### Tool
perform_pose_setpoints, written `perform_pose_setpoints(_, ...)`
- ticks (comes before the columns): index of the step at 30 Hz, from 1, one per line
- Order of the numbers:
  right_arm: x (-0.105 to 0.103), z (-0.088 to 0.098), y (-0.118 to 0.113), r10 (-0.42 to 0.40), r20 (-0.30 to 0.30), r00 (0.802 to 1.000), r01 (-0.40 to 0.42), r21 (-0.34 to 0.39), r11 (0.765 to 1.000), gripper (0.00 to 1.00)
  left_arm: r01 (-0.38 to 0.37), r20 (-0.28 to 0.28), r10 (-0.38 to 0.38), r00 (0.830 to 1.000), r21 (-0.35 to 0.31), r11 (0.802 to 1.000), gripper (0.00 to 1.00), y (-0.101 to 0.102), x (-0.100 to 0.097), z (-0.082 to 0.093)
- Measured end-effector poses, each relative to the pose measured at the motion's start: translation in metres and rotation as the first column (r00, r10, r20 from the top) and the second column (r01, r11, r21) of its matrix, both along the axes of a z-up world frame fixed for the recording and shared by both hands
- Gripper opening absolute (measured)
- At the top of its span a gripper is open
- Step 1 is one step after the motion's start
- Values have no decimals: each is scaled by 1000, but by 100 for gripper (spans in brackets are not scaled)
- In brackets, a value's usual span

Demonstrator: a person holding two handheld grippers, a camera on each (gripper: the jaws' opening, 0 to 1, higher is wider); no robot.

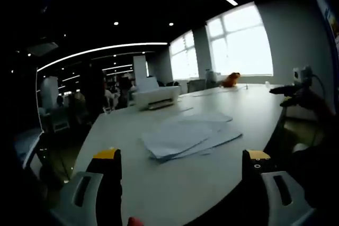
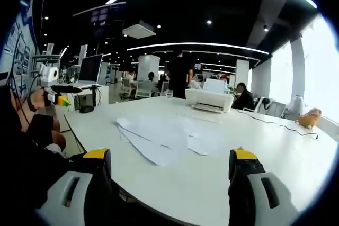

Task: Organize the stack of printing papers by aligning and flattening the scattered papers on the table

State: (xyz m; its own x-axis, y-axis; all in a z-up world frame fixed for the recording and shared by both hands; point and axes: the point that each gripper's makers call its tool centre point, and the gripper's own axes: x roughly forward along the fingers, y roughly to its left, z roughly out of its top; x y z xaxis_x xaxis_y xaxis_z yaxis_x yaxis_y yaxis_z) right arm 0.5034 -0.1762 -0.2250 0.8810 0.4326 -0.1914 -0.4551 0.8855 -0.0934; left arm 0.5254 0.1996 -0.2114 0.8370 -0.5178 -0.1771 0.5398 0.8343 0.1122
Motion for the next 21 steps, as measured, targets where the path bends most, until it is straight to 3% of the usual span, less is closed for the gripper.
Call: perform_pose_setpoints(21,9,8,6,13,12,1000,-13,-15,1000,87,10,-6,-9,1000,8,1000,96,-4,1,-3)
